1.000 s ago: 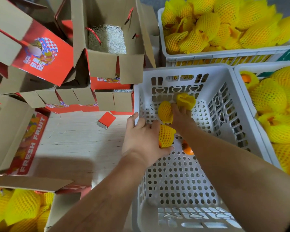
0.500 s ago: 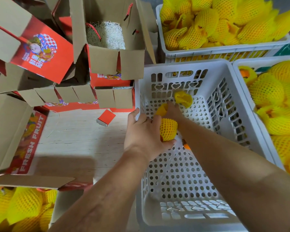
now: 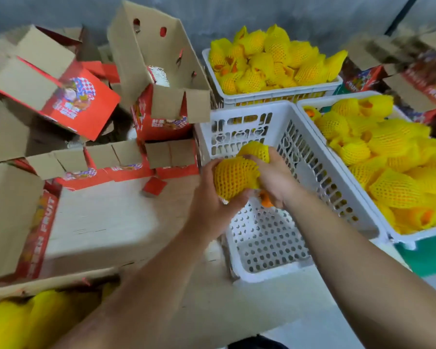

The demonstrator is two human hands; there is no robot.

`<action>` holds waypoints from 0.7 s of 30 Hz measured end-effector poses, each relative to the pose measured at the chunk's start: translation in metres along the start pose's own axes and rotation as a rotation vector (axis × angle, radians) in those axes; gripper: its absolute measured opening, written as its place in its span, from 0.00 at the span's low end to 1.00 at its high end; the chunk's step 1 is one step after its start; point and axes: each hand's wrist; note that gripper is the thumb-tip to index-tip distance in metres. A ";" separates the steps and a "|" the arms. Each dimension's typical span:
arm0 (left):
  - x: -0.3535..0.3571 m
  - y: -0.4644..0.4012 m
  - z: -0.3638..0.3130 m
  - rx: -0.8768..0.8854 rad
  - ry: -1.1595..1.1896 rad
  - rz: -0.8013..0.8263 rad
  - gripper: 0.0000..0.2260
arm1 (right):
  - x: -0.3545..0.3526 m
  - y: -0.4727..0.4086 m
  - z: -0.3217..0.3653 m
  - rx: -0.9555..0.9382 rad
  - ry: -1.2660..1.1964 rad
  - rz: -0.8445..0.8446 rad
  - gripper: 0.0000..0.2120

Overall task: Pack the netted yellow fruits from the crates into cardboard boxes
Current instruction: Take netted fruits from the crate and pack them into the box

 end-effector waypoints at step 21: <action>-0.391 0.150 0.068 -0.783 0.488 -0.180 0.22 | 0.232 0.312 -0.052 -0.224 0.553 0.261 0.26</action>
Point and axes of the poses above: each hand's wrist, its own y-axis away from the middle knuckle, its own x-axis out of the palm, z = x × y, and after that the axes turned 15 degrees about -z, right-handed
